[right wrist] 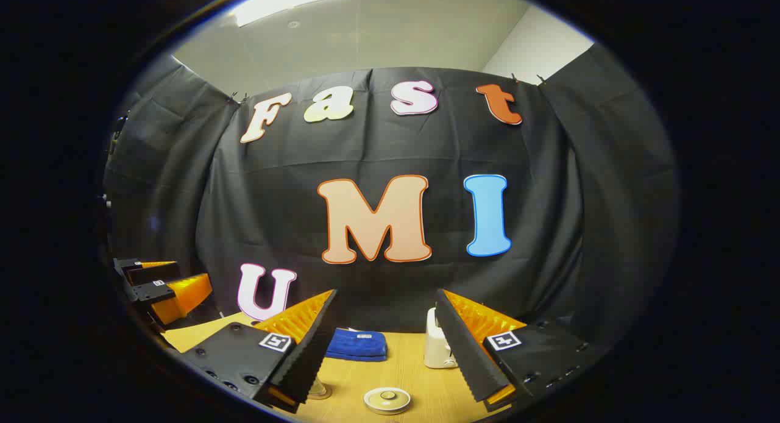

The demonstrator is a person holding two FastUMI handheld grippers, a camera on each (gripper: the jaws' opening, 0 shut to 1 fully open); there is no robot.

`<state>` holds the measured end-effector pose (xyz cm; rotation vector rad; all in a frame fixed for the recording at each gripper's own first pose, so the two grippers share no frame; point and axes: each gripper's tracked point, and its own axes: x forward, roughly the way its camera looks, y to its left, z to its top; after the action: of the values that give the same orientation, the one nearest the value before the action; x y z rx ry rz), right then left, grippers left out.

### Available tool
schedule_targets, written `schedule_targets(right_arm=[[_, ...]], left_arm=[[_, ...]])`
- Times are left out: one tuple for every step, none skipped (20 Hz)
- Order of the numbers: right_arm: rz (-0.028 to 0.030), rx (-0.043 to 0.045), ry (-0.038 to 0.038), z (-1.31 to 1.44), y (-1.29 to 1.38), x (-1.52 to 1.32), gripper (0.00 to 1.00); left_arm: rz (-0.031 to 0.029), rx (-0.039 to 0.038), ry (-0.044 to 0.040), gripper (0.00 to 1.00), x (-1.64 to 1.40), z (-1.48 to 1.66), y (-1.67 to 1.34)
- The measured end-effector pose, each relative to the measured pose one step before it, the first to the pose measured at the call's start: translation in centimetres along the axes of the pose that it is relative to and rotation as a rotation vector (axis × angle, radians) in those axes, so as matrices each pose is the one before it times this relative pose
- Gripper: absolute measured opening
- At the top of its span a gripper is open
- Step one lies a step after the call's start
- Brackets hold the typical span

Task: Open the teacup lid with one hand, grasp the water bottle and pour water into the teacup with the other hand; after pouring, place the water bottle on the coaster and then close the teacup lid.

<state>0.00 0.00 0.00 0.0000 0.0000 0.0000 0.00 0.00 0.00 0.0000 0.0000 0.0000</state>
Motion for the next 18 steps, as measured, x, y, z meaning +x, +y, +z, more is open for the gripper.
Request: schedule_targets(right_arm=[[0.00537, -0.00003, 0.00079, 0.031, 0.066, -0.028, 0.99], [0.00636, -0.00293, -0.00079, -0.030, 0.120, 0.049, 0.99], [0.00501, -0.00683, 0.00005, -0.025, 0.066, 0.112, 0.99], [0.00562, -0.00640, 0.00249, -0.150, 0.115, 0.006, 0.99], [0.01044, 0.00075, 0.00265, -0.070, 0.181, 0.026, 0.99], [0.00697, 0.00595, 0.00096, -0.015, 0.043, -0.037, 0.99], [0.00088, 0.00292, -0.00084, -0.001, -0.063, 0.195, 0.99], [-0.00250, -0.00246, -0.00077, -0.132, 0.008, -0.027, 0.99], [-0.00279, -0.00349, -0.00016, -0.010, -0.030, -0.005, 0.99], [-0.00260, -0.00197, 0.00218, -0.082, 0.057, -0.084, 0.99], [-0.00400, -0.00217, 0.00512, -0.182, -0.029, 0.049, 0.99], [-0.00222, -0.00205, 0.00510, -0.319, 0.012, 0.117, 0.99], [-0.00048, -0.00275, 0.00425, -0.172, 0.070, 0.072, 0.99], [0.00191, -0.00170, 0.00264, -0.126, 0.023, 0.065, 0.99], [-0.00123, -0.00232, -0.00094, -0.045, -0.019, 0.072, 0.99], [-0.00142, -0.00319, -0.00241, -0.251, -0.200, 0.118, 0.99], [0.00218, -0.00436, 0.00090, -0.341, -0.132, 0.216, 0.99], [0.00051, -0.00562, 0.00542, -0.523, -0.198, 0.285, 0.99]], left_arm=[[-0.00126, -0.00148, 0.00149, 0.94, -0.042, -0.140, -0.030], [-0.00105, -0.00233, 0.00072, 0.92, -0.099, -0.018, -0.179], [0.00037, 0.00030, 0.00106, 0.92, 0.046, -0.045, 0.028], [0.00187, 0.00152, -0.00010, 0.92, 0.072, 0.030, 0.088], [0.00189, 0.00127, -0.00041, 0.94, -0.021, -0.046, 0.047], [0.00145, 0.00043, -0.00118, 0.94, -0.011, 0.049, -0.010], [0.00041, -0.00068, 0.00003, 0.92, 0.056, -0.012, 0.080], [0.00059, -0.00026, 0.00071, 0.94, 0.004, -0.023, 0.052], [0.00089, 0.00035, 0.00039, 0.92, -0.072, -0.067, -0.001], [0.00127, -0.00009, 0.00096, 0.92, -0.002, 0.013, 0.052], [0.00110, -0.00147, 0.00021, 0.94, -0.024, -0.128, 0.073], [0.00180, -0.00080, 0.00045, 0.94, 0.003, 0.025, 0.106], [0.00283, 0.00019, 0.00006, 0.94, -0.035, -0.107, 0.148], [0.00120, 0.00065, -0.00103, 0.94, -0.068, 0.020, 0.106], [-0.00007, 0.00204, -0.00241, 0.92, 0.050, -0.017, -0.005], [-0.00077, 0.00263, -0.00322, 0.94, -0.055, 0.115, 0.031], [-0.00186, 0.00172, -0.00609, 0.94, -0.062, 0.166, -0.009], [-0.00005, 0.00303, -0.00452, 0.95, -0.044, 0.169, 0.058]])
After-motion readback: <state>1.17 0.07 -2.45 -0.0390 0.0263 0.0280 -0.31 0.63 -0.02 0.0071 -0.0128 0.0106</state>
